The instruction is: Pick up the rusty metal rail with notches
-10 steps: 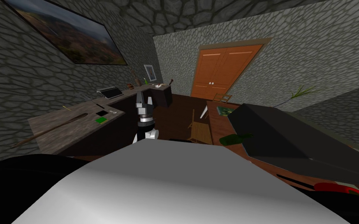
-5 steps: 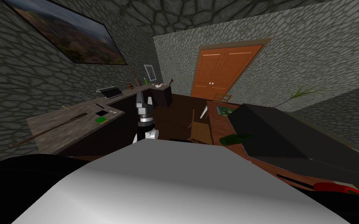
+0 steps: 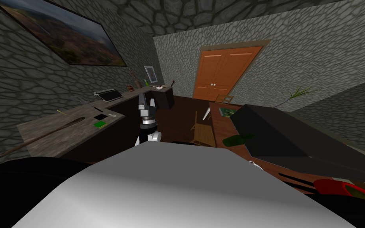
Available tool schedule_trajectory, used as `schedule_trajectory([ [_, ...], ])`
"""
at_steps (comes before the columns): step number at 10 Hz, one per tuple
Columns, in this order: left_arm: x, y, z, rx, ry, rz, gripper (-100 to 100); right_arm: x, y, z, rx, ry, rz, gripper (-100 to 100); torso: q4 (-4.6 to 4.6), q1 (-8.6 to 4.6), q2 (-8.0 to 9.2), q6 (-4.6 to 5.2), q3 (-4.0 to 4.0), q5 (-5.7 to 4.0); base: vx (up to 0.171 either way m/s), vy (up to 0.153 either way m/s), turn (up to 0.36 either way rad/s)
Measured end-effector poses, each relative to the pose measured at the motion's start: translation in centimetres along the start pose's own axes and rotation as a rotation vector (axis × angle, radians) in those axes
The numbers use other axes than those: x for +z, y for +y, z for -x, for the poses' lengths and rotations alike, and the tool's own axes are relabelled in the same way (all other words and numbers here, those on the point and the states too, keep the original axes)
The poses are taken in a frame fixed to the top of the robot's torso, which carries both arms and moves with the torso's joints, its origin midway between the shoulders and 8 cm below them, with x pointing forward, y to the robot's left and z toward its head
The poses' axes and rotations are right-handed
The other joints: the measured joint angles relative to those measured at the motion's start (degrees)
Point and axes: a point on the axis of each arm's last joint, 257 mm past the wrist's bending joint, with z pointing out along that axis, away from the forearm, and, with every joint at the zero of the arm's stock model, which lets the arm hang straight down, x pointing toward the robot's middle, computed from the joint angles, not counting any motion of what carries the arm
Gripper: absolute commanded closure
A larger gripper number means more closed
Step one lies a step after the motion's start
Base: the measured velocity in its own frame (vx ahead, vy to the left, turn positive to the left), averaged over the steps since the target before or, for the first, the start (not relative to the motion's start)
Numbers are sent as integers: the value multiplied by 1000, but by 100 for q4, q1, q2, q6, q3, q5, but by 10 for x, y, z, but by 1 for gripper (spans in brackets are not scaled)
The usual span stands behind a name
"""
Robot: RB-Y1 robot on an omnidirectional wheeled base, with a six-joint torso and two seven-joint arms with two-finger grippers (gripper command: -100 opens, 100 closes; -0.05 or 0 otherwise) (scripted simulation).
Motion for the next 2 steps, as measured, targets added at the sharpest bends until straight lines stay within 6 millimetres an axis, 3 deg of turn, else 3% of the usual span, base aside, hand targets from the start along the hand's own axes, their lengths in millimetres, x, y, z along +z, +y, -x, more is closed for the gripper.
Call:
schedule_trajectory([
  [1, 0, 0, 0, 0, 0, 0, 0, -3, 0, 2, -5, 2, 2, 100, 0, 0, 0, 0, 0, 0, 0, 8, -9],
  [2, 0, 0, 0, 0, 0, 0, 0, -4, 0, 2, -4, 2, 2, 0, 0, -6, 0, -1, 0, -3, 0, 0, 0],
])
